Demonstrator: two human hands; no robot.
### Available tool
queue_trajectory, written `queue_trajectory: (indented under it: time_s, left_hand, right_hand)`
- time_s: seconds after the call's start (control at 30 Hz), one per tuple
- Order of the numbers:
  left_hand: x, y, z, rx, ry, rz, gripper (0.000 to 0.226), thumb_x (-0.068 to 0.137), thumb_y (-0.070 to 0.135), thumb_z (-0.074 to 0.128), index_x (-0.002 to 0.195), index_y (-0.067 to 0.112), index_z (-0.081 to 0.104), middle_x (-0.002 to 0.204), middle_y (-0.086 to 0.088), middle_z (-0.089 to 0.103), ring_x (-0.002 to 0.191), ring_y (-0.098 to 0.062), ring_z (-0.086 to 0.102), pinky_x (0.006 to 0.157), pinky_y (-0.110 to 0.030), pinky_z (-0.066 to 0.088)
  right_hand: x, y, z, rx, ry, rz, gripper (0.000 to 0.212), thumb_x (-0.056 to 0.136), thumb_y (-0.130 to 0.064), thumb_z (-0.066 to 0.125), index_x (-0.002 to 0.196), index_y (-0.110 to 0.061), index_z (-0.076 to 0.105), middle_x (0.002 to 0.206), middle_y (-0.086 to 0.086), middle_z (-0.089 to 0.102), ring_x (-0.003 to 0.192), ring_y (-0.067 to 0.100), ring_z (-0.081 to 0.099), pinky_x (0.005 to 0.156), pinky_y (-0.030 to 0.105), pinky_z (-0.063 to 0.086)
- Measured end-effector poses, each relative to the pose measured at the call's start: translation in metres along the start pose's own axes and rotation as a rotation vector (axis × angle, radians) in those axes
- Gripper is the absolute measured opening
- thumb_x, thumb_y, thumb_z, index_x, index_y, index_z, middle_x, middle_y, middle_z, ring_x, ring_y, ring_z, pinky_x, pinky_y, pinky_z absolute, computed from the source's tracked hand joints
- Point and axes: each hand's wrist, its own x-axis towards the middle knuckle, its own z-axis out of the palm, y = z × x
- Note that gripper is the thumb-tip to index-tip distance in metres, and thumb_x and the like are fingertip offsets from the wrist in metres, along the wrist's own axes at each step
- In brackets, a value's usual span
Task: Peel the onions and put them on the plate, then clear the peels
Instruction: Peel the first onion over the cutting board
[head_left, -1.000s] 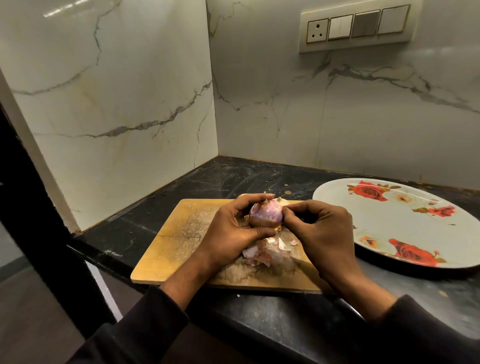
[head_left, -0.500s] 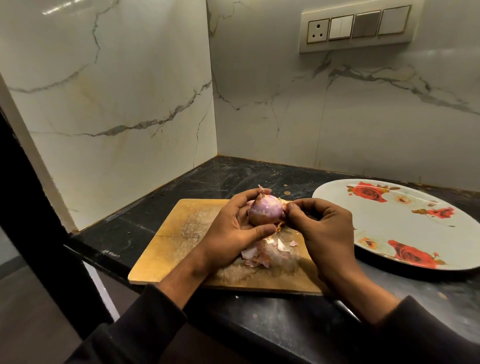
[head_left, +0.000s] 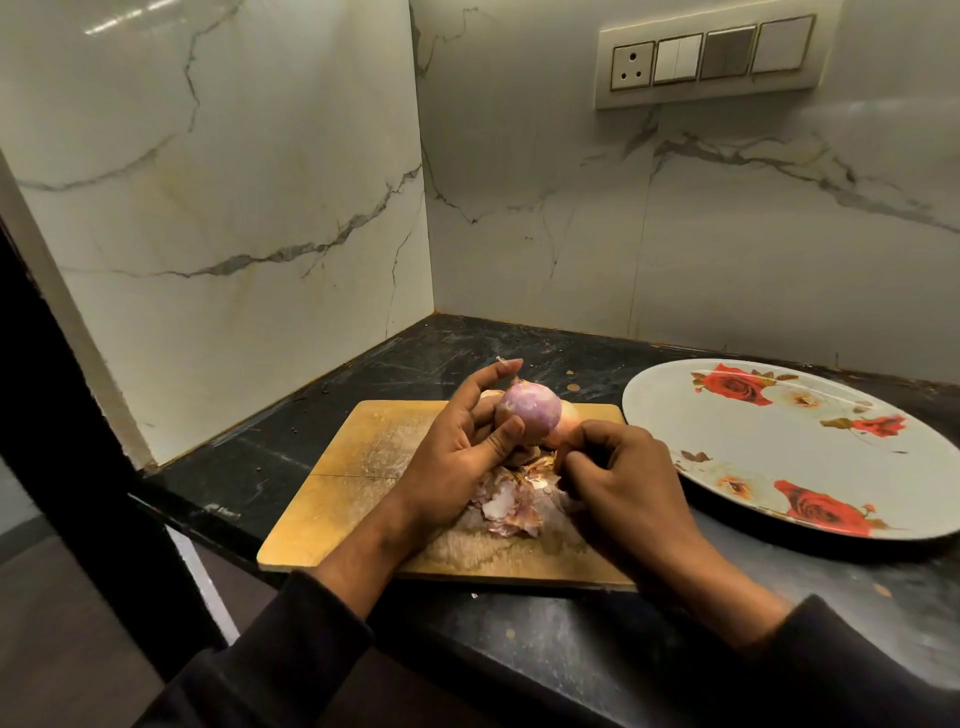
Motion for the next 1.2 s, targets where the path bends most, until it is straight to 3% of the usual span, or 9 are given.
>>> queue_trajectory:
  time_s: [0.17, 0.27, 0.33, 0.5, 0.63, 0.8, 1.03, 1.13, 1.2]
  left_hand:
    - [0.000, 0.000, 0.000, -0.019, 0.004, 0.010, 0.049, 0.094, 0.016, 0.054, 0.143, 0.018, 0.045, 0.129, -0.010, 0.064, 0.115, -0.021, 0.067, 0.086, -0.027, 0.057]
    - [0.000, 0.000, -0.001, -0.033, 0.016, -0.003, 0.049, 0.094, 0.019, 0.053, 0.143, 0.017, 0.046, 0.134, -0.009, 0.059, 0.116, -0.021, 0.066, 0.087, -0.029, 0.058]
    - [0.001, 0.000, -0.001, -0.051, 0.032, -0.022, 0.045, 0.096, 0.022, 0.052, 0.141, 0.019, 0.048, 0.134, -0.006, 0.058, 0.116, -0.022, 0.067, 0.086, -0.031, 0.059]
    - [0.001, -0.002, -0.002, -0.088, 0.073, -0.049, 0.037, 0.098, 0.027, 0.051, 0.133, 0.017, 0.050, 0.118, 0.003, 0.070, 0.112, -0.029, 0.069, 0.087, -0.043, 0.061]
    - [0.000, 0.000, -0.001, -0.058, 0.068, -0.046, 0.039, 0.094, 0.032, 0.050, 0.130, 0.017, 0.051, 0.110, 0.011, 0.072, 0.105, -0.026, 0.071, 0.080, -0.037, 0.063]
    - [-0.001, 0.002, 0.000, 0.006, 0.066, -0.027, 0.035, 0.093, 0.035, 0.050, 0.126, 0.025, 0.055, 0.107, 0.018, 0.071, 0.102, -0.023, 0.072, 0.069, -0.036, 0.064]
    - [-0.002, 0.003, 0.000, 0.135, 0.085, 0.039, 0.040, 0.085, 0.034, 0.062, 0.123, 0.025, 0.053, 0.118, -0.001, 0.062, 0.097, -0.016, 0.073, 0.068, -0.035, 0.063]
    - [-0.003, 0.003, 0.001, 0.118, 0.059, 0.036, 0.043, 0.083, 0.030, 0.063, 0.124, 0.025, 0.050, 0.119, 0.000, 0.064, 0.100, -0.015, 0.072, 0.075, -0.034, 0.063]
    - [-0.003, 0.003, 0.001, 0.100, 0.029, 0.020, 0.041, 0.087, 0.029, 0.060, 0.127, 0.027, 0.048, 0.119, -0.003, 0.067, 0.102, -0.020, 0.072, 0.078, -0.042, 0.063]
  right_hand:
    - [-0.001, -0.005, 0.000, 0.007, -0.019, -0.064, 0.015, 0.094, -0.019, 0.067, 0.083, -0.025, 0.075, 0.077, -0.009, 0.072, 0.076, 0.005, 0.066, 0.068, 0.026, 0.053]
    - [-0.001, -0.003, -0.001, 0.045, 0.027, -0.091, 0.010, 0.094, -0.017, 0.070, 0.094, -0.026, 0.075, 0.085, -0.013, 0.073, 0.083, -0.002, 0.068, 0.076, 0.020, 0.056]
    - [-0.001, -0.003, -0.003, 0.135, 0.036, -0.077, 0.013, 0.092, -0.016, 0.071, 0.100, -0.026, 0.073, 0.090, -0.012, 0.073, 0.087, 0.002, 0.070, 0.081, 0.025, 0.059]
    - [-0.003, -0.009, -0.003, 0.254, 0.026, -0.090, 0.019, 0.083, -0.026, 0.077, 0.099, -0.031, 0.067, 0.095, -0.006, 0.071, 0.087, 0.011, 0.073, 0.078, 0.033, 0.063]
    - [-0.004, -0.011, -0.003, 0.261, 0.054, -0.128, 0.022, 0.077, -0.037, 0.074, 0.096, -0.028, 0.067, 0.092, -0.006, 0.070, 0.084, 0.014, 0.073, 0.076, 0.035, 0.064]
    - [-0.004, -0.009, -0.001, 0.266, 0.063, -0.138, 0.020, 0.076, -0.036, 0.074, 0.093, -0.027, 0.068, 0.091, -0.004, 0.070, 0.084, 0.016, 0.074, 0.076, 0.039, 0.064]
    - [-0.006, -0.013, -0.001, 0.289, 0.057, -0.174, 0.038, 0.071, -0.039, 0.080, 0.104, -0.023, 0.068, 0.101, -0.006, 0.072, 0.089, 0.008, 0.075, 0.079, 0.036, 0.064]
    - [-0.006, -0.012, 0.000, 0.257, 0.086, -0.186, 0.037, 0.074, -0.029, 0.085, 0.105, -0.023, 0.067, 0.105, -0.006, 0.071, 0.090, 0.006, 0.074, 0.078, 0.033, 0.063]
    - [-0.005, -0.010, 0.000, 0.283, 0.120, -0.183, 0.031, 0.079, -0.020, 0.082, 0.106, -0.025, 0.068, 0.106, -0.006, 0.071, 0.092, 0.009, 0.074, 0.079, 0.033, 0.063]
